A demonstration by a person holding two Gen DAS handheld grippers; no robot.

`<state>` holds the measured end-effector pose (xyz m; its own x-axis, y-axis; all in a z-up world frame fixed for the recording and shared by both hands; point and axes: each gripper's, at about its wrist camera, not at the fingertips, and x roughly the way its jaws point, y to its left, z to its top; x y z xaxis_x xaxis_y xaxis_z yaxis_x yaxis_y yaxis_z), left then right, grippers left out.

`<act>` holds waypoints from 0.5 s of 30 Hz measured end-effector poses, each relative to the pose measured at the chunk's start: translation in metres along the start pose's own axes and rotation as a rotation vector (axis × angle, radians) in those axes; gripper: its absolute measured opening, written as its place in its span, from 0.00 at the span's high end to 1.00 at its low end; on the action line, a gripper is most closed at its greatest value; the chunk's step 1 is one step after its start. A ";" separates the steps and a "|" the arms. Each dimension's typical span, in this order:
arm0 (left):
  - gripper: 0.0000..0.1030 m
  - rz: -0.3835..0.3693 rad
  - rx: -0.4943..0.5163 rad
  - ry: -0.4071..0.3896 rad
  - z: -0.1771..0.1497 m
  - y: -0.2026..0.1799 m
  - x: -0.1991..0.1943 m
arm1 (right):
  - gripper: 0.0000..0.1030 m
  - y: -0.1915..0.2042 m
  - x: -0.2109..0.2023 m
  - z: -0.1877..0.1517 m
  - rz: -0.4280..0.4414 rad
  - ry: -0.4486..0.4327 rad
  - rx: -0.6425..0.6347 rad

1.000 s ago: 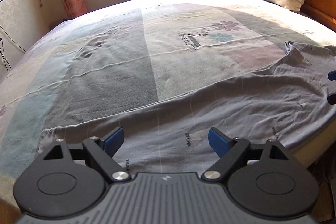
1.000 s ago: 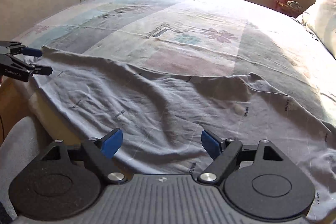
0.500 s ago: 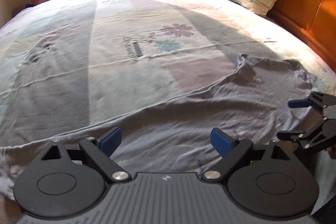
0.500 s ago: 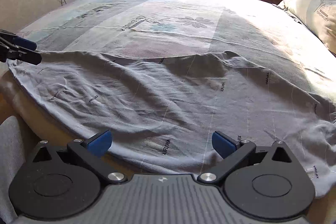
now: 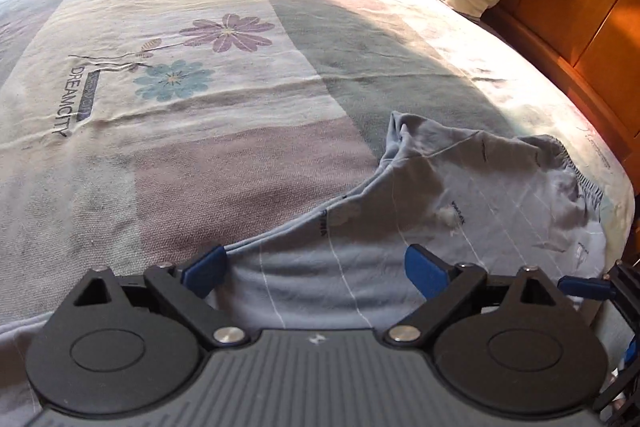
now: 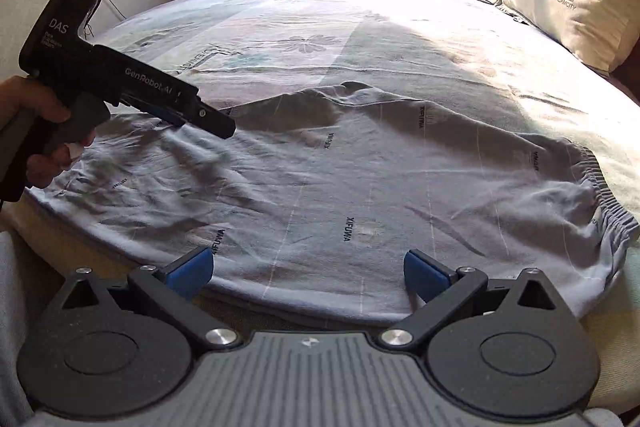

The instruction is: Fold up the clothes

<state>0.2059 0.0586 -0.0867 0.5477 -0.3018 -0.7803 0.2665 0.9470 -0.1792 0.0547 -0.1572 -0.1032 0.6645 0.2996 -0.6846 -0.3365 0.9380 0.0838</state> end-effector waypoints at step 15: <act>0.06 -0.022 -0.035 0.016 -0.021 -0.009 -0.024 | 0.00 -0.005 -0.002 -0.017 0.036 -0.068 -0.019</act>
<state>0.1738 0.0593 -0.0786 0.5294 -0.3211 -0.7852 0.2505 0.9435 -0.2170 0.0438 -0.1655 -0.1143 0.6952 0.3452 -0.6306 -0.3733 0.9230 0.0937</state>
